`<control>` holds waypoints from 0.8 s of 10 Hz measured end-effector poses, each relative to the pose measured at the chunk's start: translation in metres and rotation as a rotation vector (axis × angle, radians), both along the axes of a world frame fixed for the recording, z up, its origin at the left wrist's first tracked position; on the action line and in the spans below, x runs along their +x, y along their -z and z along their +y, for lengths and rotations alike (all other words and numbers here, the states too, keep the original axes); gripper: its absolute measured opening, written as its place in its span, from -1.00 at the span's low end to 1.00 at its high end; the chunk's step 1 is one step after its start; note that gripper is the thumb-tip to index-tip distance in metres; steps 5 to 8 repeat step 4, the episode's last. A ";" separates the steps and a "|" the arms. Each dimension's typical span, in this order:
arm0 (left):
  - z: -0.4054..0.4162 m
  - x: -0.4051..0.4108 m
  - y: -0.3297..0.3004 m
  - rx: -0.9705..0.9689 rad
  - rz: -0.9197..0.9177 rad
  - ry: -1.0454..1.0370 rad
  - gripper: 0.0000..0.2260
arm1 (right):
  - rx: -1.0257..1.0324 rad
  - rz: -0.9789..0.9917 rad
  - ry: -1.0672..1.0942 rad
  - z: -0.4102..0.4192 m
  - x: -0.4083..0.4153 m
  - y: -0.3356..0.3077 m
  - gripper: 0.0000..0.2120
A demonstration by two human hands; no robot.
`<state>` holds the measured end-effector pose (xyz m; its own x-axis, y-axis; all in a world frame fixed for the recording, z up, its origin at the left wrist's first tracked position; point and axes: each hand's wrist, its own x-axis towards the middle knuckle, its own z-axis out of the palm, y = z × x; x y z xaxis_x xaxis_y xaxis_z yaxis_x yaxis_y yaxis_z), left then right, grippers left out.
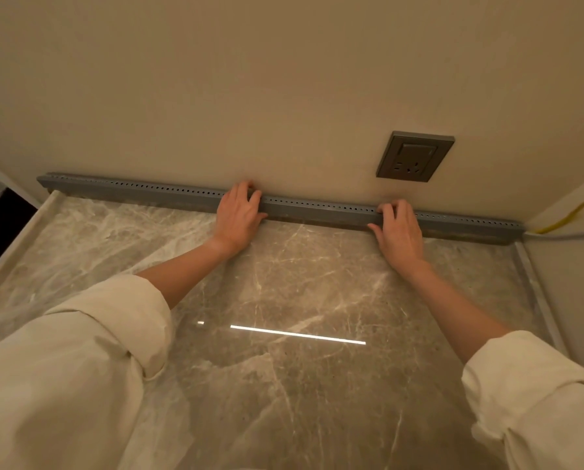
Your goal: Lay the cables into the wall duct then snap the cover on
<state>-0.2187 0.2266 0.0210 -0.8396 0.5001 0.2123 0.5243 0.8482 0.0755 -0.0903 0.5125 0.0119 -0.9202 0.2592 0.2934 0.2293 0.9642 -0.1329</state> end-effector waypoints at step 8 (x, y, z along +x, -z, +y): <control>-0.004 0.009 -0.005 0.083 0.035 0.040 -0.71 | 0.019 0.110 -0.097 -0.017 0.002 0.001 -0.81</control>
